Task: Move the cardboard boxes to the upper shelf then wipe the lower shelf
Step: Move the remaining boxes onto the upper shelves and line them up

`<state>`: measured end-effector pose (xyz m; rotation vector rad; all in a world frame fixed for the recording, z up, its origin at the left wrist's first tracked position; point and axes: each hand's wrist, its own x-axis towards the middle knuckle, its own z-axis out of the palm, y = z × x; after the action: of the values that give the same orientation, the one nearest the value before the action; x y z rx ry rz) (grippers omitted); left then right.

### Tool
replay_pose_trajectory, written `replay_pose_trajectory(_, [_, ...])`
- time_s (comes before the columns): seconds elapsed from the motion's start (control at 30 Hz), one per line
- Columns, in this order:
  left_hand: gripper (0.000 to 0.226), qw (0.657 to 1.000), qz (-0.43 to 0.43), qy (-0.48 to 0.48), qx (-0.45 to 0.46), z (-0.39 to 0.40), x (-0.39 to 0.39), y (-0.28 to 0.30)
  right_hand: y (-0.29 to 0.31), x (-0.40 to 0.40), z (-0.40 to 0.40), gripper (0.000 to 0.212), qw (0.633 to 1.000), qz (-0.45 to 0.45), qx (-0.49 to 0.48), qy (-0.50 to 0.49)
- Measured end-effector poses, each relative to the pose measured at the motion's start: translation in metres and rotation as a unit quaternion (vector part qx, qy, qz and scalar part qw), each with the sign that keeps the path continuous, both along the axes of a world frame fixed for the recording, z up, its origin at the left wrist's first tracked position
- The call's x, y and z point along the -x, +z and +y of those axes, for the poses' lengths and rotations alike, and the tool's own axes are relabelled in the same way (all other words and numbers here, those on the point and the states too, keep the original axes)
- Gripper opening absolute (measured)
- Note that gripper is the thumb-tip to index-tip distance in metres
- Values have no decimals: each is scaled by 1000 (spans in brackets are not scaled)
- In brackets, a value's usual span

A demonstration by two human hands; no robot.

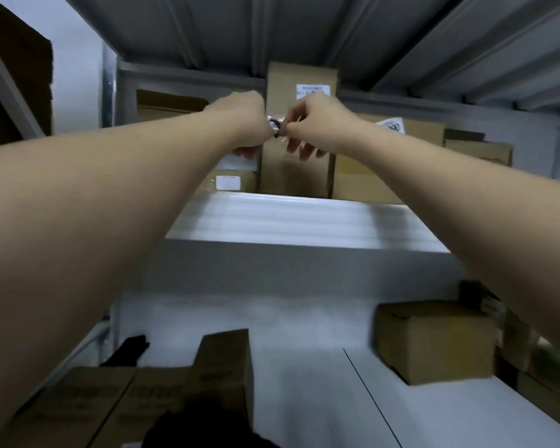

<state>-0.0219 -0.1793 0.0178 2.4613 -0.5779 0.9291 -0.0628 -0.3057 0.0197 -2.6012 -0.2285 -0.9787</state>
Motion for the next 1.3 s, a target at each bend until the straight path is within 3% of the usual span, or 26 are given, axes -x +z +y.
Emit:
replay_pose_trajectory(0.2, [23,994,49,-84,48,-50,42,-17,-21,49,-51,15,999,-35,-27,-26])
replay_pose_trajectory(0.4, [26,991,22,-109,78,-87,81,-36,-44,93,-87,20,994,-88,-50,-48])
replay_pose_trajectory(0.63, [24,985,-107,-112,79,-118,114,-73,-83,134,-109,16,977,-170,-112,-68])
replay_pose_trajectory(0.77, [22,951,-242,-177,76,-135,127,-114,-113,153,-123,16,965,-213,-127,-80])
replay_pose_trajectory(0.83, [20,936,-259,-225,85,-146,131,-134,-130,159,-131,17,962,-216,-137,-97])
replay_pose_trajectory(1.17, [16,946,-148,-289,17,-201,114,-226,-233,150,-158,14,928,-201,-257,-179])
replay_pose_trajectory(1.3, [18,954,44,-292,46,-214,95,-254,-265,140,-170,14,922,-129,-302,-207])
